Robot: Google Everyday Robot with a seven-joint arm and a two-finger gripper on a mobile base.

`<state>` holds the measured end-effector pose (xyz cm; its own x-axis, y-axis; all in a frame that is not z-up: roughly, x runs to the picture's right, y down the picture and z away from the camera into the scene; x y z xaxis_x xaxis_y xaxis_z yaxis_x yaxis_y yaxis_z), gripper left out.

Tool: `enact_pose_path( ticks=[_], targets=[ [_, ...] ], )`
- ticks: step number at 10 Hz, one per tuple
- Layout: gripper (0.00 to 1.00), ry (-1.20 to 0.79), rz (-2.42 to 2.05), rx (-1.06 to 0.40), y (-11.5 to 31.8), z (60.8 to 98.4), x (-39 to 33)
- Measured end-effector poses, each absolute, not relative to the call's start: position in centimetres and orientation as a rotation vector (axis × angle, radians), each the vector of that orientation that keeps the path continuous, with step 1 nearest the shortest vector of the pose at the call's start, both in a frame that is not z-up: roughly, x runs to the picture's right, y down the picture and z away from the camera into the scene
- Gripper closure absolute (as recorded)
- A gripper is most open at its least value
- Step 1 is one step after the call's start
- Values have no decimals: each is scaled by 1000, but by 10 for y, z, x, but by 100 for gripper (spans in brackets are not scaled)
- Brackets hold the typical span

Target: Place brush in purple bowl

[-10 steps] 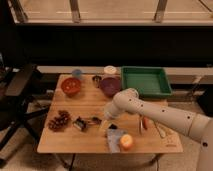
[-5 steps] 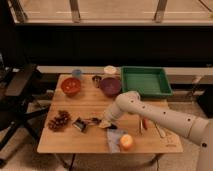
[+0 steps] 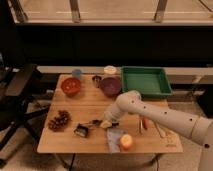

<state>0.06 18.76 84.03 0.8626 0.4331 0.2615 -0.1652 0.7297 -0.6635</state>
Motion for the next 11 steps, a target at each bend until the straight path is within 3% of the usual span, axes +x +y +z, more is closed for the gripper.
enact_pose_path(
  ticks=[5,11],
  targets=[
    [100,-347,415,-610,142,831,27],
    [100,-402,576,-526,104,828,88]
  ],
)
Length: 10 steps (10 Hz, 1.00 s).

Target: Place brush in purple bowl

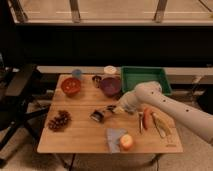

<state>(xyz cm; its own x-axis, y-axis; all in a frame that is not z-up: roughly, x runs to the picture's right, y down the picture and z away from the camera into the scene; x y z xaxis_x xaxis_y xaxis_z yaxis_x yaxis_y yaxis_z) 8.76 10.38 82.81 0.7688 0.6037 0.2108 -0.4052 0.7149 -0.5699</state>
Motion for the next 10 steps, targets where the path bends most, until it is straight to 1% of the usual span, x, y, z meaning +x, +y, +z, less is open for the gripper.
enact_pose_path(
  ticks=[1,2,8,10],
  targets=[
    [100,-423,590,-503,90,823,90],
    [100,-428,590,-497,85,821,88],
    [100,-428,588,-497,86,822,87],
    [100,-427,634,-473,76,822,99]
  ],
)
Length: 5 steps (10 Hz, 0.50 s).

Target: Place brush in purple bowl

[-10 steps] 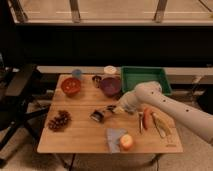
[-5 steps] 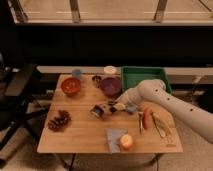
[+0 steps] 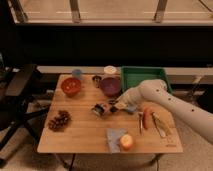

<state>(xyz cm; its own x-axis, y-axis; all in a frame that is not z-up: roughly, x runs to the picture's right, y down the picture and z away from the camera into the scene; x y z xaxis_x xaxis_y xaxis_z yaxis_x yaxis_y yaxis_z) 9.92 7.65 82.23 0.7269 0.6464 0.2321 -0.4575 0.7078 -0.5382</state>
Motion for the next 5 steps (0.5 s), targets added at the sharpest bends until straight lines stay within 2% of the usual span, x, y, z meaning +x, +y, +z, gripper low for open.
enact_pose_path(
  ticks=[5],
  targets=[
    [100,-394,722,-365,31,814,154]
  ],
)
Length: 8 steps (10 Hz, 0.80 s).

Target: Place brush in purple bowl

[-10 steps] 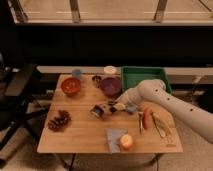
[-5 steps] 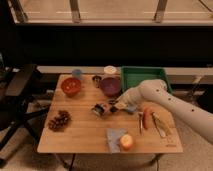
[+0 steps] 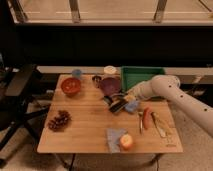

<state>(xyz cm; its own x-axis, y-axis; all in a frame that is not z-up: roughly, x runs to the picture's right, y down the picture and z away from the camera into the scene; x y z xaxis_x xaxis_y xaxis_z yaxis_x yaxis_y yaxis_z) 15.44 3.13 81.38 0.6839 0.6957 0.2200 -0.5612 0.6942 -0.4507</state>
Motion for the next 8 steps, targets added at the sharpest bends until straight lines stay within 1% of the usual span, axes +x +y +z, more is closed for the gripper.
enact_pose_path(
  ticks=[3,4,8],
  targets=[
    [100,-375,748,-321,13,810,172],
    [100,-372,752,-299,-2,809,175],
    [100,-374,753,-282,-45,830,173]
  ],
)
